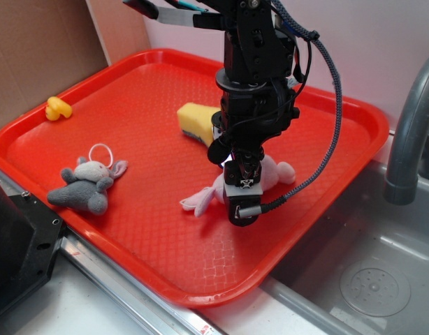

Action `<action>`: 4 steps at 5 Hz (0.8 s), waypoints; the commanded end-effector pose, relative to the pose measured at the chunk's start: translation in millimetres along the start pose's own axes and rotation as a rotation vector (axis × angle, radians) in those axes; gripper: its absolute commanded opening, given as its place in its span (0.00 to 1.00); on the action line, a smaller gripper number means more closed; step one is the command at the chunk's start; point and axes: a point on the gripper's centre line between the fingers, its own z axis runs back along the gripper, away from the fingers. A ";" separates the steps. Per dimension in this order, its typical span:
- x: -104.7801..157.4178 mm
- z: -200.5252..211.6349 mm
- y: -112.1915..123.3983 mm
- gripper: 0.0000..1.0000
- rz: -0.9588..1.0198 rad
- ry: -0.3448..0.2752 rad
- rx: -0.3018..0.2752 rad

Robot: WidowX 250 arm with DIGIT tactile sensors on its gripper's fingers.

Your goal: Grab the pink bunny.

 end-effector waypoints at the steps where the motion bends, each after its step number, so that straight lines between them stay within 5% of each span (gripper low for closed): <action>1: 5.5 22.8 1.0 0.00 -0.024 -0.058 0.032; 2: -6.7 54.3 1.2 0.00 0.018 0.010 0.109; 4: -62.0 146.7 -1.8 0.00 0.306 -0.110 0.171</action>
